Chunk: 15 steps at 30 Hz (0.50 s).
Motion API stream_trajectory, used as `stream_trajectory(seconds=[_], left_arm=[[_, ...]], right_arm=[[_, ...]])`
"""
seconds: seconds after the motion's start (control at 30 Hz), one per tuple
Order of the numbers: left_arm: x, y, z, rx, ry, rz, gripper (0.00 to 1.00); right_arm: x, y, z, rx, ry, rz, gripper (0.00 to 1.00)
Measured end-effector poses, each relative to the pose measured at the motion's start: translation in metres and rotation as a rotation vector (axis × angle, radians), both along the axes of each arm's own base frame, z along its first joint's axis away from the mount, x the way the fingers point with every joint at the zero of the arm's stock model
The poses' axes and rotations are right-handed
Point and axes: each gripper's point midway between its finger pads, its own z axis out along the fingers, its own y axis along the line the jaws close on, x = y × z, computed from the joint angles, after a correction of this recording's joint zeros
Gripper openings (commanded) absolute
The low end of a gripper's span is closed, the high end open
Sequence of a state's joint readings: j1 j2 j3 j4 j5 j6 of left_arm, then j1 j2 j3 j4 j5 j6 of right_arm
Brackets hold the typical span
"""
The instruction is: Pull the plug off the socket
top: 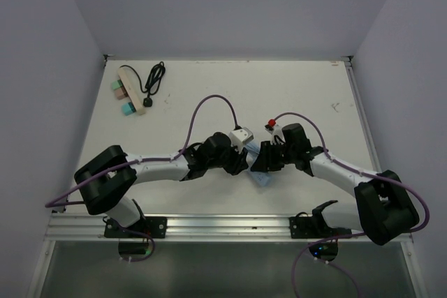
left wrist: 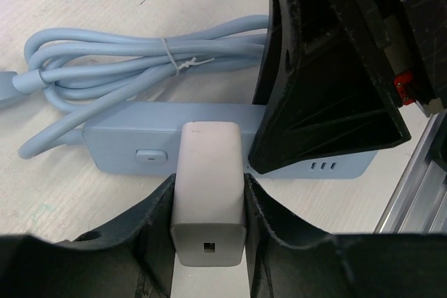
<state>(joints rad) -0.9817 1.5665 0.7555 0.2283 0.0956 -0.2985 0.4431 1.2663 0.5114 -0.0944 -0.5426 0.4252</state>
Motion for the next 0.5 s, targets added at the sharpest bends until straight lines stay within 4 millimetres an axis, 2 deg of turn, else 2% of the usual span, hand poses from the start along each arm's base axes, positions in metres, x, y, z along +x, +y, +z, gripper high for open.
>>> stream_trajectory(seconds=[0.03, 0.07, 0.2, 0.5], left_arm=[[0.0001, -0.0004, -0.0001, -0.001, 0.000, 0.000, 0.28], [0.0000, -0.0008, 0.0000, -0.003, -0.001, -0.002, 0.18], [0.0002, -0.0010, 0.0002, -0.004, -0.001, -0.001, 0.00], [-0.0022, 0.0071, 0.0017, 0.008, -0.006, 0.008, 0.00]], right_arm=[[0.0000, -0.0001, -0.0001, 0.000, -0.001, 0.000, 0.00], [0.0000, -0.0002, 0.0000, 0.000, -0.001, 0.000, 0.00], [-0.0003, -0.0005, -0.0009, 0.000, -0.003, -0.002, 0.00], [0.0015, 0.0034, -0.0044, 0.007, -0.009, 0.006, 0.00]])
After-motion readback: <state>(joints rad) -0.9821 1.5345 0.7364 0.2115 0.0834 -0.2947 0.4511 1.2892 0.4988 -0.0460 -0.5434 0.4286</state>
